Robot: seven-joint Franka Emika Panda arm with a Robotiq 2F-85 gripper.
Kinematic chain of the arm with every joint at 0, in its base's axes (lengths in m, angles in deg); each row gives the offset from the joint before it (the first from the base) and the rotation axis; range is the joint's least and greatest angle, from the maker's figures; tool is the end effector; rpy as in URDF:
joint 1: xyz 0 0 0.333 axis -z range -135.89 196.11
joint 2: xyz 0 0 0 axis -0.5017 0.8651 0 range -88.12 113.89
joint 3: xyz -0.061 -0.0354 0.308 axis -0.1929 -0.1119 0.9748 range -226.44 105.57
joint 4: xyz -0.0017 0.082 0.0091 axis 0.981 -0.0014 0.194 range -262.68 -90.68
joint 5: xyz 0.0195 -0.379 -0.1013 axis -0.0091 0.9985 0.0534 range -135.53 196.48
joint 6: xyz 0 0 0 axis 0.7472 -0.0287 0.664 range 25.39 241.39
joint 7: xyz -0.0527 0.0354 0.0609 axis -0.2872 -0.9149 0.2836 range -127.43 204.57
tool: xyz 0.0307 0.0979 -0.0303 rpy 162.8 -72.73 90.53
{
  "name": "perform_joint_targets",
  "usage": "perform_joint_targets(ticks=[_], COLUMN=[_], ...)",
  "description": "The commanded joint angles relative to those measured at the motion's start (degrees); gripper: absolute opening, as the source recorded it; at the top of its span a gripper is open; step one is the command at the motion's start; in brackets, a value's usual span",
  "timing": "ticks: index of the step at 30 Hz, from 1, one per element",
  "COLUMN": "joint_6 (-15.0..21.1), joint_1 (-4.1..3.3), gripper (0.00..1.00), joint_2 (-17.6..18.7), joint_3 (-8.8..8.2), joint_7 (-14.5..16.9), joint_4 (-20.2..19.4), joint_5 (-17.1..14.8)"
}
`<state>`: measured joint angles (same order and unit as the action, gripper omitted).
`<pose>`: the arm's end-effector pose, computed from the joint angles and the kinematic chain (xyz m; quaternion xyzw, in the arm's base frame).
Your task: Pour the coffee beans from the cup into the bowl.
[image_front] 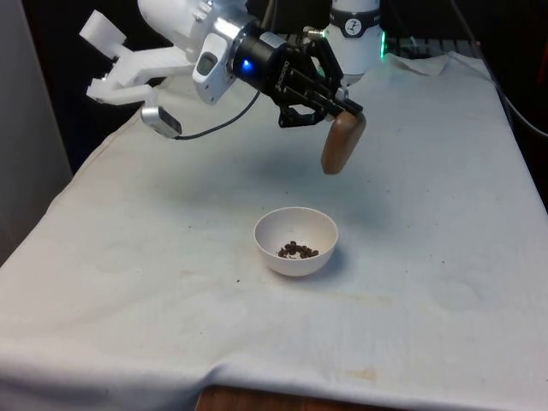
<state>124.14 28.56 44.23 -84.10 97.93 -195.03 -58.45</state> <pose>0.6055 -0.1258 0.2471 -0.8079 0.0741 -0.1846 0.5547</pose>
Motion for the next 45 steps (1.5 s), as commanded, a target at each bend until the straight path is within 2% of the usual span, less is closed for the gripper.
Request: perform_joint_targets(ticks=[1, 3, 4, 5, 13, 14, 15, 22, 23, 24, 32, 33, 34, 41, 42, 43, 45], joint_6=[1.20, 1.55, 0.46, 1.66, 2.81, 1.60, 2.92, 3.95, 2.75, 4.07, 5.27, 4.07, 5.39, 6.70, 5.50, 6.93, 7.22], joint_1=[-0.63, -0.80, -0.23, -0.80, -1.26, -0.63, -1.32, -1.66, -1.03, -1.72, -2.01, -1.32, -2.01, -2.35, -1.72, -2.35, -2.41], gripper=[0.00, 0.00, 0.00, 0.00, 0.00, 0.00, 0.00, 0.00, 0.00, 0.00, 0.00, 0.00, 0.00, 0.00, 0.00, 0.00, 0.00], joint_2=[-0.57, -0.69, -0.17, -0.74, -1.09, -0.57, -1.15, -1.43, -0.92, -1.49, -1.89, -1.38, -1.95, -2.41, -1.89, -2.46, -2.64], joint_3=[-0.29, -0.29, 0.06, -0.29, -0.23, 0.06, -0.23, -0.17, 0.17, -0.17, 0.06, 0.34, 0.06, 0.29, 0.52, 0.29, 0.40], joint_7=[-0.11, 0.23, 0.46, 0.34, 1.49, 1.55, 1.60, 2.58, 2.69, 2.69, 3.84, 4.01, 3.95, 4.87, 4.98, 4.98, 5.21], joint_4=[-0.52, -0.52, 0.00, -0.52, -0.74, -0.23, -0.80, -1.03, -0.46, -1.03, -1.32, -0.74, -1.32, -1.72, -1.15, -1.78, -1.89], joint_5=[0.69, 1.95, 1.66, 2.29, 5.50, 4.98, 5.90, 8.82, 8.42, 9.11, 12.20, 11.86, 12.61, 15.58, 15.07, 15.93, 16.67])
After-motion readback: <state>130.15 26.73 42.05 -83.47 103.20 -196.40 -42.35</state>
